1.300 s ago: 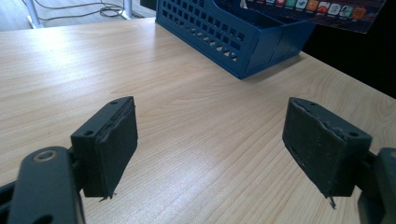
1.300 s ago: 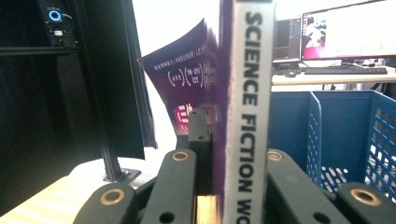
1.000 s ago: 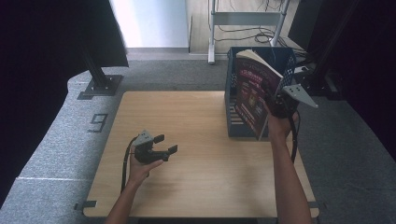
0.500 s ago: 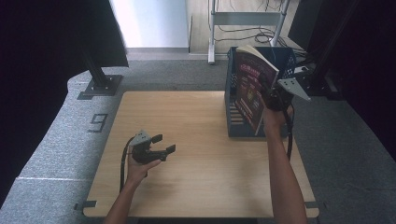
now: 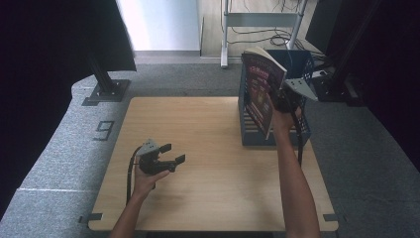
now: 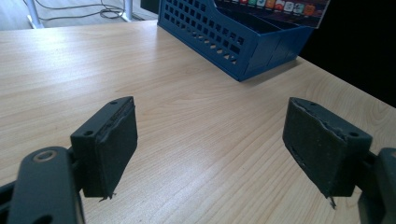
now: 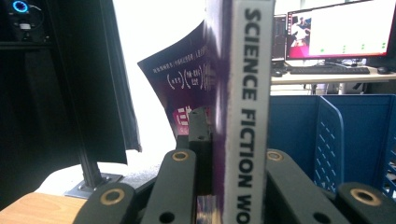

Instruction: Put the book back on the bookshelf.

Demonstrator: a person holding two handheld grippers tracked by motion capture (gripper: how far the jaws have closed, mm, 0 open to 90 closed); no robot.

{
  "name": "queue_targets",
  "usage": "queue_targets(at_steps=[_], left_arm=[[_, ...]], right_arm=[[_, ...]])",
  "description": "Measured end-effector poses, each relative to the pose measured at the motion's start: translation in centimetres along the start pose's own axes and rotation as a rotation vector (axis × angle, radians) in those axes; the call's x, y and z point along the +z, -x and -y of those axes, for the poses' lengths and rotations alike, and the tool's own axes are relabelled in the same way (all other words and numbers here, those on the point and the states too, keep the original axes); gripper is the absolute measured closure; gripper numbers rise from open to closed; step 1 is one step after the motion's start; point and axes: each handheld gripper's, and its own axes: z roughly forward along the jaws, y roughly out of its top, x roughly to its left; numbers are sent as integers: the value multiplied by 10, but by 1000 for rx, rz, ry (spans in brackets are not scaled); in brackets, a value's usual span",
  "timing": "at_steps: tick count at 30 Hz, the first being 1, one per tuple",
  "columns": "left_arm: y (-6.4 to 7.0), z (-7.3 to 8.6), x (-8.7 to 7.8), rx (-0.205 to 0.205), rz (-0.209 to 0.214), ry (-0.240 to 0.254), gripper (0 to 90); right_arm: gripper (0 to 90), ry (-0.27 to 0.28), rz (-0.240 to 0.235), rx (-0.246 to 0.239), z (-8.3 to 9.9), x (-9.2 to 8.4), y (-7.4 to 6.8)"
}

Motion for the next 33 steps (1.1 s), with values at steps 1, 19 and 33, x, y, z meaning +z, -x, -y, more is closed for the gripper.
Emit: queue_targets(at_steps=[1, 19, 33], left_arm=[[0, 0, 0, 0, 0, 1, 183], [-3, 1, -4, -1, -1, 9, 182], [-6, 4, -3, -10, 6, 4, 183]], right_arm=[[815, 1, 6, 2, 1, 3, 0], [814, 0, 61, 11, 9, 22, 4], [814, 3, 91, 13, 18, 45, 7]])
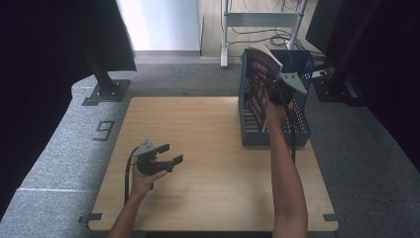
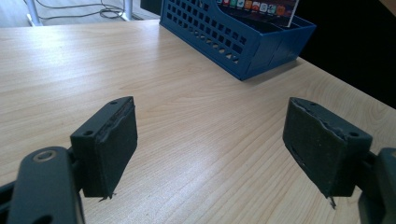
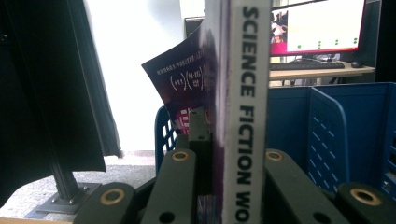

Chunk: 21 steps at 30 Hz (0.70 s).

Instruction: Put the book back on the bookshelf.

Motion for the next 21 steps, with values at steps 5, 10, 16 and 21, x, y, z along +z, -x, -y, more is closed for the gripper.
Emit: queue_targets(at_steps=[5, 10, 16, 21], left_arm=[[-1, 0, -1, -6, -2, 2, 182], [-3, 1, -2, -11, -5, 7, 182], [-5, 2, -3, -16, -9, 7, 182], [-7, 4, -4, -24, -13, 6, 183]], right_arm=[[814, -11, 2, 2, 7, 8, -3], [814, 5, 14, 3, 11, 15, -6], [813, 8, 18, 7, 14, 24, -8], [814, -6, 18, -2, 23, 30, -12]])
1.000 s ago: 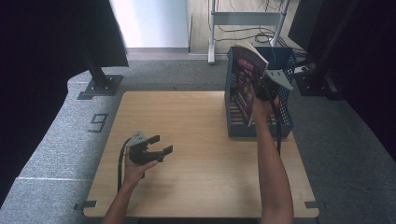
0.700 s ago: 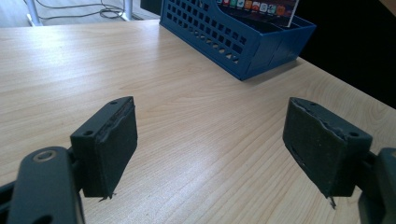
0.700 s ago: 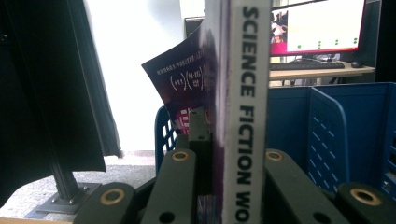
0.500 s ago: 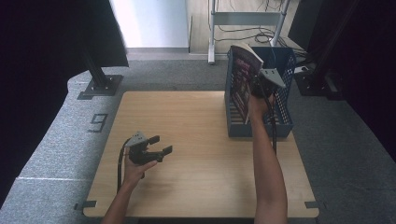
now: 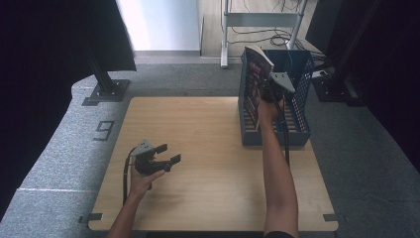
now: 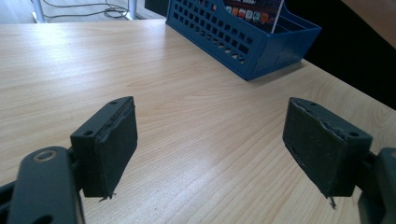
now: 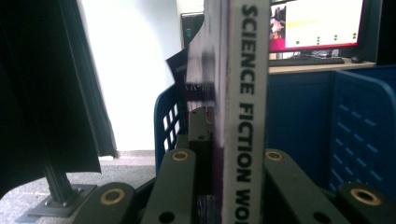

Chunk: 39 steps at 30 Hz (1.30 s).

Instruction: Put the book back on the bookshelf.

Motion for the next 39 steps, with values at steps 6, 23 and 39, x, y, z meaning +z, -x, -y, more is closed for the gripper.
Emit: queue_targets(at_steps=[6, 23, 39], left_arm=[[0, 0, 0, 0, -1, -2, 183], [4, 1, 3, 11, -1, -10, 183], [12, -2, 5, 16, 18, -2, 184]], right_arm=[[813, -13, -1, -4, 13, 3, 0], [803, -42, -17, -26, 34, -11, 1], [779, -171, -12, -17, 35, -33, 9]])
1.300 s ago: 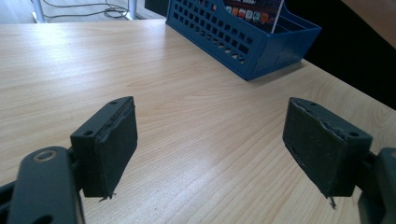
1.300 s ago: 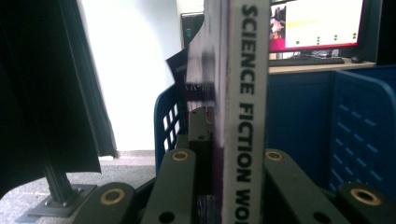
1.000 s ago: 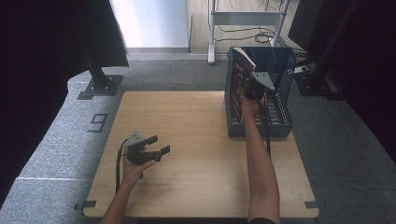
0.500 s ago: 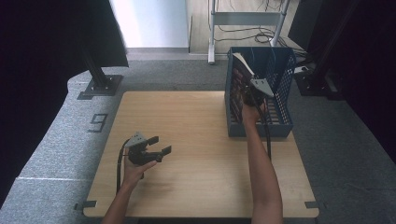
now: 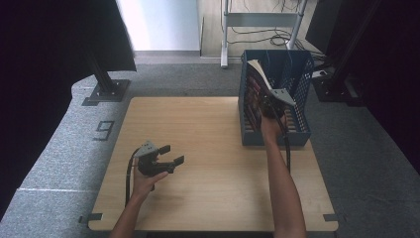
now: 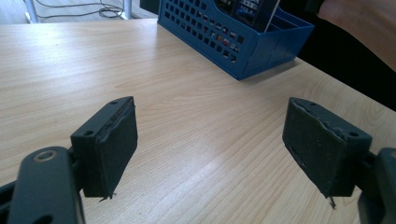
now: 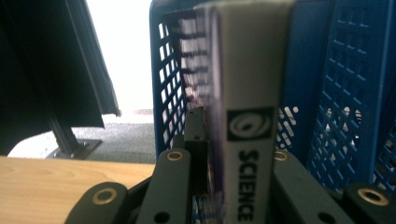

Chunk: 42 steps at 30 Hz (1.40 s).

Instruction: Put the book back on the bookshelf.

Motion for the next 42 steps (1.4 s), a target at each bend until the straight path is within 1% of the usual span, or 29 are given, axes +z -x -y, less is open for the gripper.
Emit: queue_targets(at_steps=[3, 8, 11, 15, 18, 26, 29, 31, 34, 36, 37, 38, 40, 42], left_arm=[[1, -1, 1, -2, 3, 0, 184], [1, -1, 0, -3, 4, 6, 184], [1, -1, 1, -7, 6, 5, 185], [1, -1, 2, -2, -1, 2, 185], [0, -2, 2, 0, -6, 3, 185], [-4, -1, -1, -15, -11, 10, 186], [-7, -1, -2, -21, -13, 15, 187], [-7, -1, -2, -22, -13, 14, 187], [-6, -1, -1, -17, -11, 11, 188], [-5, -1, 0, -13, -9, 7, 188], [-4, -1, 0, -11, -8, 7, 188], [-3, -1, 0, -11, -6, 6, 188], [-1, -1, 1, -6, -5, 6, 188], [0, -1, 0, -1, -3, 5, 188]], right_arm=[[781, -31, 7, 0, 2, 2, -1], [801, -41, 26, -8, 2, 4, -1], [812, -40, 35, 0, 1, 4, 1], [814, -15, 55, 36, 1, 8, 5], [814, 0, 65, 50, -1, 12, 6], [815, 48, 78, 57, -8, 26, 0], [814, 60, 77, 46, -8, 31, -4], [814, 64, 62, 34, -4, 34, -9], [813, 76, 30, -9, 3, 33, -23], [813, 76, 17, -54, 6, 31, -32], [811, 72, 3, -76, 8, 29, -36], [810, 70, 0, -83, 10, 27, -39], [802, 65, -5, -101, 12, 25, -42], [789, 53, -1, -117, 12, 23, -41]])
